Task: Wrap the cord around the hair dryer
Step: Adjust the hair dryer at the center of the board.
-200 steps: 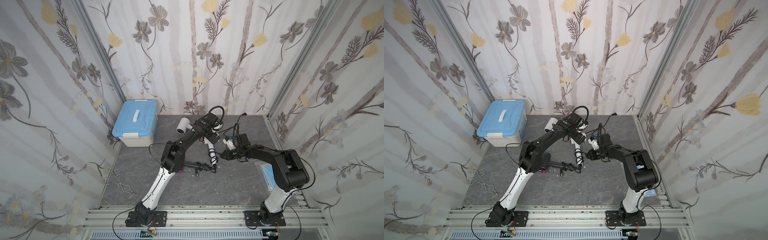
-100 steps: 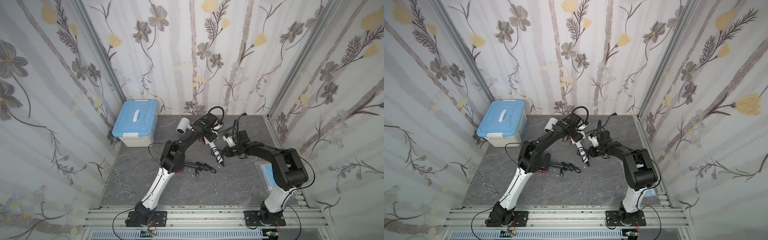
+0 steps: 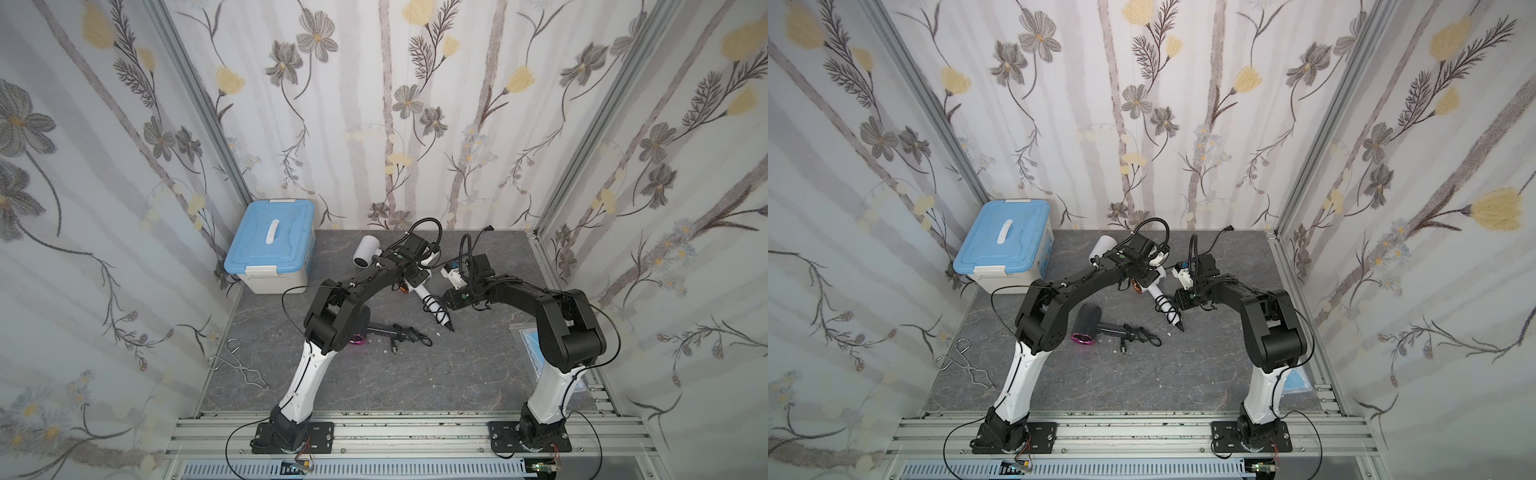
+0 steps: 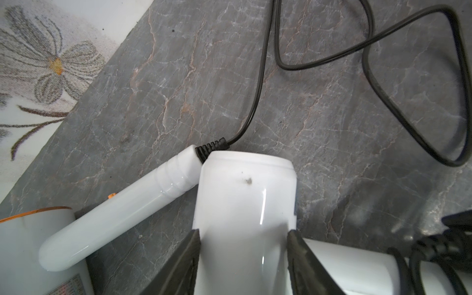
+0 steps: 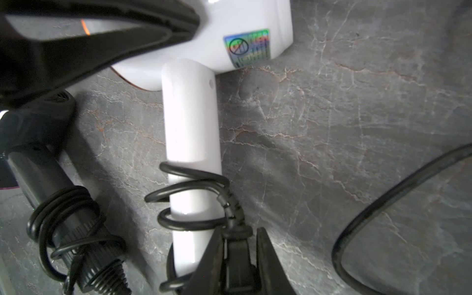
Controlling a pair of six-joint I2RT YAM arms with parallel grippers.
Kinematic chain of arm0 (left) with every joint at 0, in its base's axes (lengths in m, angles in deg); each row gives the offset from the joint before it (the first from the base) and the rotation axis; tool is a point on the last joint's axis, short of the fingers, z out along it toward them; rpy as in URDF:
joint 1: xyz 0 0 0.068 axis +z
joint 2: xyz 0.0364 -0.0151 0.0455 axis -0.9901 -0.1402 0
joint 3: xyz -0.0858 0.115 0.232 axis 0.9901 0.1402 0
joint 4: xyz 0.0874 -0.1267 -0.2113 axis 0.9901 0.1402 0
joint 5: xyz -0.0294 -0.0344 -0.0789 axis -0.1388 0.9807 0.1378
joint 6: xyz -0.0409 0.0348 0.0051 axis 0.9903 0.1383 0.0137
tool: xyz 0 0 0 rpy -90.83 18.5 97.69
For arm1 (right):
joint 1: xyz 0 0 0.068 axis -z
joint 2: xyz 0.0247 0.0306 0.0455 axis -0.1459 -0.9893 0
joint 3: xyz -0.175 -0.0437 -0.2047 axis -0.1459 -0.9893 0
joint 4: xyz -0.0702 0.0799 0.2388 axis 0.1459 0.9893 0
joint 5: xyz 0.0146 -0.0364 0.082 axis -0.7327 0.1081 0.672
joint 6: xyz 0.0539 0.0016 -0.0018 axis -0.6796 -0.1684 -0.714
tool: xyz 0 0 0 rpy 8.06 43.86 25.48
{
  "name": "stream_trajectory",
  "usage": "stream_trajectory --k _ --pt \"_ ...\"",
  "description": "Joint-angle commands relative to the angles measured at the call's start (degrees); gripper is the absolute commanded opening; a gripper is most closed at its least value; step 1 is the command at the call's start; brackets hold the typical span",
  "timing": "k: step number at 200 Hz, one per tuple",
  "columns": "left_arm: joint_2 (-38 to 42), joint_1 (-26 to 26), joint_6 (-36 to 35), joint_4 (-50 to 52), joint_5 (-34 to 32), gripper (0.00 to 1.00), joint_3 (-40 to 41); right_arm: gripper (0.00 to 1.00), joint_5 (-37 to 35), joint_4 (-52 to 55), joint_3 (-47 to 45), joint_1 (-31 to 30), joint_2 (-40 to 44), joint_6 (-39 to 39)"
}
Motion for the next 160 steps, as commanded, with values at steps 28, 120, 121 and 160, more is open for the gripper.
stream_trajectory --k 28,120,121,160 --pt "2.5 0.0 3.0 13.3 -0.3 0.55 6.4 0.37 -3.2 2.3 3.4 0.0 0.2 2.3" --pt "8.7 0.1 7.2 15.9 -3.3 0.65 14.9 0.53 -3.8 11.2 12.5 0.6 -0.3 4.5" --pt "8.7 0.1 7.2 16.0 -3.4 0.65 15.0 0.53 -3.8 11.3 12.5 0.7 -0.3 4.5" --pt "9.2 0.1 10.4 18.6 -5.2 0.66 15.5 0.55 -4.0 13.7 10.9 0.6 5.5 2.9"
